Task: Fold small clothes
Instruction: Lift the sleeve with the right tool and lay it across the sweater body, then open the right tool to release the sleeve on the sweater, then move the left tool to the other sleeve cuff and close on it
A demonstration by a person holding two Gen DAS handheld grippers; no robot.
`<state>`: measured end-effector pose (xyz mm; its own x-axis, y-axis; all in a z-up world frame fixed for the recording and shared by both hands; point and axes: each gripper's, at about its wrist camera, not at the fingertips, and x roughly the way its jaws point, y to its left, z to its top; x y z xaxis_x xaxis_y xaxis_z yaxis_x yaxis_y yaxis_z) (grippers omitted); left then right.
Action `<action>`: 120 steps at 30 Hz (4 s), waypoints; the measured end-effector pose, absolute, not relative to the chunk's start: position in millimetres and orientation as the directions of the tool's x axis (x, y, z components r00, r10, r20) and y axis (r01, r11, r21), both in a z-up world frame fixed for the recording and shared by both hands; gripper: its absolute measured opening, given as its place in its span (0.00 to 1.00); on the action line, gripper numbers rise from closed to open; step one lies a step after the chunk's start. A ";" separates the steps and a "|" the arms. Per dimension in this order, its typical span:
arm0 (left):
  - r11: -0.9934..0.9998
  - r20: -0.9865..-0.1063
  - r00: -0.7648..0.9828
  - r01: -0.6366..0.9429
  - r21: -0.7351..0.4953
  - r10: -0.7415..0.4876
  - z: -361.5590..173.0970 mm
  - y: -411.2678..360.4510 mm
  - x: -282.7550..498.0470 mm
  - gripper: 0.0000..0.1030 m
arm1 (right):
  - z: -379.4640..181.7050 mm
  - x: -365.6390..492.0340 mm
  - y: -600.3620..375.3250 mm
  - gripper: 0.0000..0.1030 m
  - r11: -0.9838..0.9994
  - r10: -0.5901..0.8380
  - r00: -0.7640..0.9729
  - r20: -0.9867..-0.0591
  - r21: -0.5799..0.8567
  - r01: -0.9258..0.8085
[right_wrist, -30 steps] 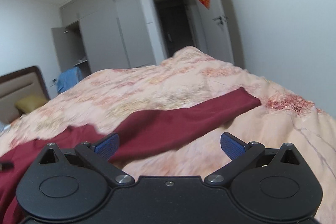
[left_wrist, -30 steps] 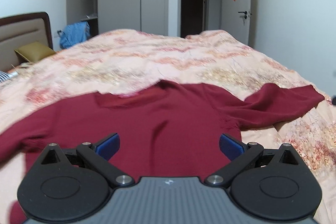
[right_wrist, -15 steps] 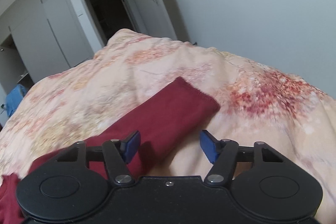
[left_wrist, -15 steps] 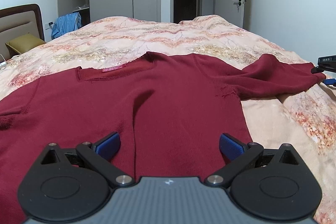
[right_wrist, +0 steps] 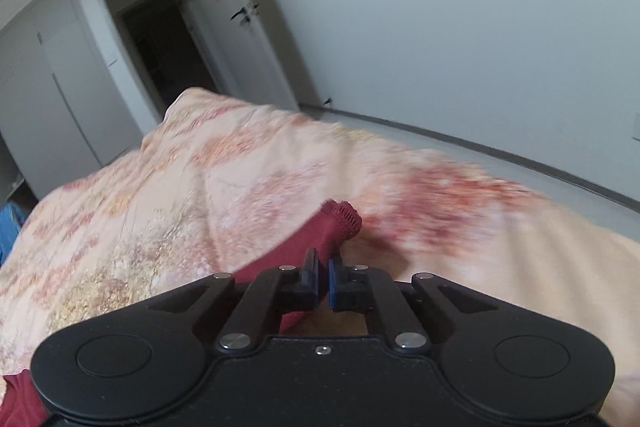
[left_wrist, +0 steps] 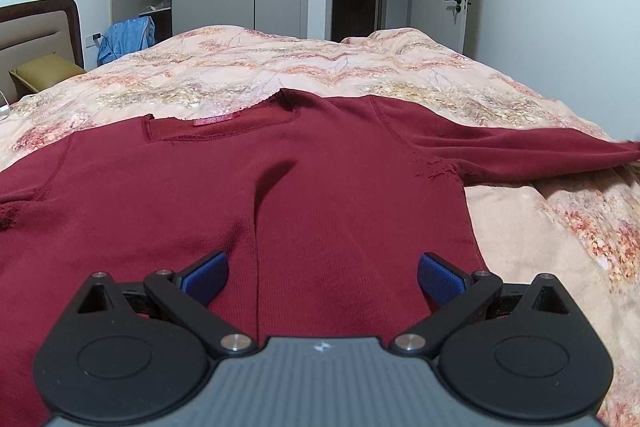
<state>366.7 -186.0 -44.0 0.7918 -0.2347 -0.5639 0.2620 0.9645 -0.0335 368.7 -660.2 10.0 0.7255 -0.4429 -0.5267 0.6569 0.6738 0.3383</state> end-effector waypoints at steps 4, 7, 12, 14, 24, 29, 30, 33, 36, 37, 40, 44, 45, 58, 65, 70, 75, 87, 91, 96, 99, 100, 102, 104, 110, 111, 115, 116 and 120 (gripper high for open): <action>0.965 -0.572 0.790 0.261 -0.010 -0.219 -45.8 -188.5 367.9 1.00 | -2.2 347.4 -658.9 0.03 0.681 -0.425 0.712 -0.559 0.321 0.658; 0.965 -0.573 0.793 0.261 0.015 -0.205 -45.3 -192.3 368.0 1.00 | -8.9 345.0 -659.3 0.03 0.671 -0.423 0.722 -0.547 0.346 0.655; 0.962 -0.585 0.773 0.271 -0.047 -0.246 -30.4 -183.2 369.8 1.00 | 15.6 354.8 -638.8 0.03 0.727 -0.442 0.752 -0.489 0.295 0.620; 0.958 -0.590 0.759 0.272 -0.096 -0.275 -18.9 -174.0 368.7 1.00 | 34.2 360.7 -625.6 0.03 0.768 -0.436 0.781 -0.447 0.268 0.582; 0.981 -0.549 0.814 0.171 -0.087 -0.191 45.1 -109.6 357.6 1.00 | 114.4 421.6 -478.5 0.03 0.965 -0.213 0.936 -0.282 0.089 0.246; 0.991 -0.523 0.842 0.094 -0.094 -0.129 57.2 -63.8 352.7 1.00 | 131.5 453.8 -375.0 0.03 0.999 -0.037 0.972 -0.232 -0.029 0.031; 0.993 -0.521 0.846 0.075 -0.095 -0.114 58.0 -55.1 351.1 1.00 | 132.0 458.7 -354.7 0.03 0.999 0.001 0.974 -0.227 -0.042 -0.011; 0.995 -0.506 0.861 0.011 -0.095 -0.058 58.3 -28.2 348.5 1.00 | 128.5 474.4 -292.4 0.03 0.988 0.106 0.968 -0.228 -0.089 -0.129; 0.993 -0.498 0.867 -0.067 -0.100 0.009 55.9 1.6 345.9 1.00 | 115.9 483.6 -227.5 0.03 0.959 0.185 0.954 -0.238 -0.170 -0.228; 0.990 -0.501 0.865 -0.091 -0.107 0.025 54.3 12.1 345.1 1.00 | 111.0 484.3 -204.0 0.03 0.947 0.208 0.946 -0.247 -0.192 -0.259; 0.981 -0.512 0.856 -0.153 -0.122 0.070 50.4 41.8 343.1 1.00 | 90.3 484.9 -151.1 0.03 0.906 0.272 0.915 -0.299 -0.240 -0.348; 0.969 -0.506 0.852 -0.218 -0.113 0.132 45.3 70.9 335.5 1.00 | 52.6 482.7 -95.6 0.03 0.847 0.324 0.862 -0.389 -0.285 -0.448; 0.966 -0.504 0.852 -0.229 -0.116 0.142 43.8 76.6 333.5 1.00 | 44.2 482.1 -84.5 0.03 0.832 0.332 0.849 -0.411 -0.298 -0.469; 0.948 -0.511 0.843 -0.278 -0.154 0.164 25.2 97.4 328.5 1.00 | -6.3 469.7 -65.1 0.55 0.716 0.405 0.695 -0.594 -0.267 -0.645; 0.974 -0.489 0.871 -0.145 -0.175 0.042 24.6 53.0 361.4 1.00 | 17.7 463.3 -157.9 0.82 0.799 0.395 0.736 -0.549 -0.190 -0.571; 0.991 -0.480 0.877 -0.053 -0.123 -0.013 10.4 3.0 400.9 1.00 | 30.6 467.7 -250.0 0.87 0.935 0.228 0.842 -0.489 -0.132 -0.330; 0.996 -0.518 0.855 -0.065 -0.064 0.023 -14.7 -23.2 428.8 1.00 | 26.6 488.0 -337.8 0.86 0.997 0.066 0.858 -0.510 0.008 -0.072; 0.988 -0.547 0.837 -0.094 -0.122 0.012 -45.6 -11.4 425.7 1.00 | -7.4 535.0 -395.4 0.13 0.920 0.248 0.793 -0.557 0.392 -0.012; 0.992 -0.556 0.831 -0.091 -0.093 0.024 -46.8 -16.2 427.1 1.00 | 1.0 524.9 -383.4 0.09 0.978 0.138 0.832 -0.538 0.207 -0.028; 0.994 -0.566 0.824 -0.087 -0.072 0.031 -49.8 -20.1 429.6 1.00 | -24.2 528.4 -383.6 0.11 0.987 0.086 0.799 -0.595 0.163 0.015; 0.993 -0.564 0.825 -0.087 -0.081 0.026 -50.0 -18.7 429.3 1.00 | -20.4 511.0 -390.0 0.26 0.977 0.077 0.810 -0.582 0.205 0.054; 0.993 -0.564 0.826 -0.087 -0.084 0.024 -50.2 -18.1 429.1 1.00 | -16.7 500.6 -389.9 0.31 0.980 0.067 0.819 -0.570 0.192 0.054; 0.993 -0.562 0.827 -0.087 -0.086 0.023 -50.4 -17.8 428.7 1.00 | -9.3 477.2 -386.4 0.36 0.991 0.037 0.836 -0.547 0.127 0.039; 0.993 -0.561 0.827 -0.087 -0.086 0.024 -50.8 -17.6 428.5 1.00 | -4.2 451.5 -383.0 0.46 0.997 0.016 0.850 -0.527 0.077 0.029; 0.992 -0.557 0.830 -0.085 -0.094 0.019 -50.8 -16.6 427.4 1.00 | -14.5 397.1 -352.0 0.52 0.990 0.018 0.859 -0.512 -0.112 -0.088; 0.992 -0.556 0.831 -0.085 -0.096 0.017 -50.9 -16.2 427.3 1.00 | -18.9 395.9 -344.4 0.52 0.982 0.009 0.862 -0.508 -0.158 -0.103; 0.991 -0.554 0.833 -0.085 -0.101 0.014 -50.5 -15.9 426.9 1.00 | -28.2 406.8 -321.5 0.50 0.965 -0.007 0.874 -0.486 -0.231 -0.121; 0.991 -0.554 0.832 -0.085 -0.101 0.015 -50.5 -15.9 426.9 1.00 | -28.6 411.0 -316.5 0.49 0.962 -0.016 0.880 -0.475 -0.248 -0.116; 0.991 -0.553 0.833 -0.084 -0.101 0.014 -50.6 -15.3 426.7 1.00 | -26.4 423.2 -305.1 0.17 0.952 -0.071 0.898 -0.434 -0.297 -0.068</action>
<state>426.7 -15.3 -50.6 0.8328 0.0144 -0.5534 -0.0845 0.9913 -0.1013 423.2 -305.1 -26.4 0.8983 -0.0708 -0.4336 -0.0684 0.9523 -0.2974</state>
